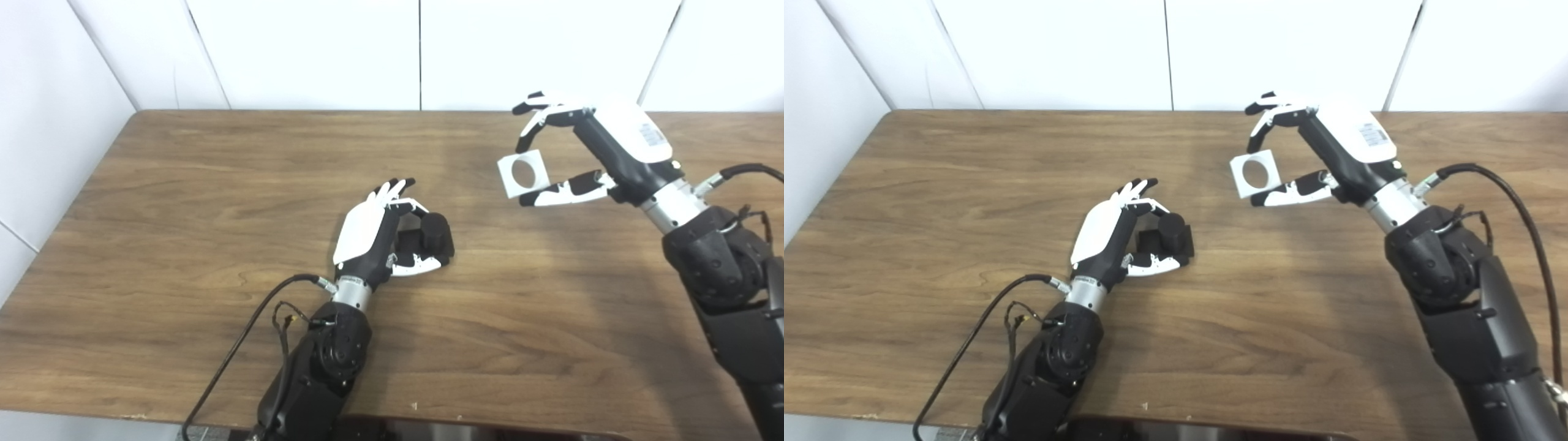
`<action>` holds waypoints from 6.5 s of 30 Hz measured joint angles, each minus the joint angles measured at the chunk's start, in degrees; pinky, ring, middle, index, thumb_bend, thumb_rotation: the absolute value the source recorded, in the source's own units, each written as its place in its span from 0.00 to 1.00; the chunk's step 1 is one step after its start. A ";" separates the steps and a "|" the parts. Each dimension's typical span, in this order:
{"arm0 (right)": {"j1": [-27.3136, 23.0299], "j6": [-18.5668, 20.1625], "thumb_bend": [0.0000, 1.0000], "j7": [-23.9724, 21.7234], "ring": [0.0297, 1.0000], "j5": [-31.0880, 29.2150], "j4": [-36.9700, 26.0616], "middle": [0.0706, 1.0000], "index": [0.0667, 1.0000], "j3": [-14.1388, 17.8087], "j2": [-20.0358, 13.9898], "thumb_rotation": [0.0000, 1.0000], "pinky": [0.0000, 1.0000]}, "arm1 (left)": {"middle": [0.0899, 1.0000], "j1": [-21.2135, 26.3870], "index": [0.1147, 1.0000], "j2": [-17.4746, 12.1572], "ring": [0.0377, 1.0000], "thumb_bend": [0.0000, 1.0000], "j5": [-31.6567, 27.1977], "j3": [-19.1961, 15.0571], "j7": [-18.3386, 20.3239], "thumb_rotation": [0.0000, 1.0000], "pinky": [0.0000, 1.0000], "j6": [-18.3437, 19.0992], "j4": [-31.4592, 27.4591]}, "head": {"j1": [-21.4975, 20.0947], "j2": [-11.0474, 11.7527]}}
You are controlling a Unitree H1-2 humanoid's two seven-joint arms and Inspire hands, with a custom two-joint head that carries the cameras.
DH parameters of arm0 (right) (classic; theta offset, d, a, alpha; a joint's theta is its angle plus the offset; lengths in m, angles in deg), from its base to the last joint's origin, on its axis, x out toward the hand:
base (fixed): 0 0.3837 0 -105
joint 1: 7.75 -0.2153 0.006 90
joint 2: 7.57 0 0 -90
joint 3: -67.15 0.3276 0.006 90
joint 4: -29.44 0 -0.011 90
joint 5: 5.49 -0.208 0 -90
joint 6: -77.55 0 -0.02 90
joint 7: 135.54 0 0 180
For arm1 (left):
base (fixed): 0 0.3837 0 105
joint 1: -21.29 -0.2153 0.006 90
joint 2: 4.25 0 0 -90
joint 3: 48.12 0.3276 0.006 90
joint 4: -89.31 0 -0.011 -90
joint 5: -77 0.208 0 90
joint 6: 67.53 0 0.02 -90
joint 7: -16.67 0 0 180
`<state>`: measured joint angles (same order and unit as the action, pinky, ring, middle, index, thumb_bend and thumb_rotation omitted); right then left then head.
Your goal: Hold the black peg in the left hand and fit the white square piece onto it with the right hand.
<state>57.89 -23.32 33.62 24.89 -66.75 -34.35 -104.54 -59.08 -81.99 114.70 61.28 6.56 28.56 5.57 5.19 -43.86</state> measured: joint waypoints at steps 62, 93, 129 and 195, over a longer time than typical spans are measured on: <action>-0.53 3.89 0.52 -2.78 0.86 4.80 8.69 0.78 0.45 -7.49 9.90 0.14 0.95 | 0.94 0.19 0.42 0.36 0.99 0.51 0.35 0.02 -0.20 0.09 1.00 0.46 0.19 | 1.76 -1.32; -0.52 4.08 0.51 -0.68 0.86 5.75 10.95 0.78 0.45 -8.87 11.88 0.14 0.96 | 0.95 0.16 0.42 0.52 1.00 0.51 0.54 -0.21 -0.41 0.09 1.00 0.42 0.19 | 1.76 -1.41; -3.54 4.13 0.52 -1.05 0.85 7.29 13.35 0.76 0.45 -12.30 11.05 0.14 0.95 | 0.94 0.06 0.42 1.63 0.99 0.52 0.34 -0.57 -1.56 0.09 1.00 2.41 0.12 | 2.28 -2.20; -2.43 12.48 1.00 -9.56 0.98 4.84 11.86 1.00 1.00 -14.03 6.70 0.44 0.93 | 0.95 -0.60 0.42 1.85 0.99 0.52 -0.14 -0.72 -0.45 0.09 1.00 4.71 -1.43 | 2.11 -2.90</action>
<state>55.46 -10.84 24.05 29.73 -54.89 -48.38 -97.84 -59.68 -80.14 114.55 60.56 6.11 33.27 4.14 7.29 -46.76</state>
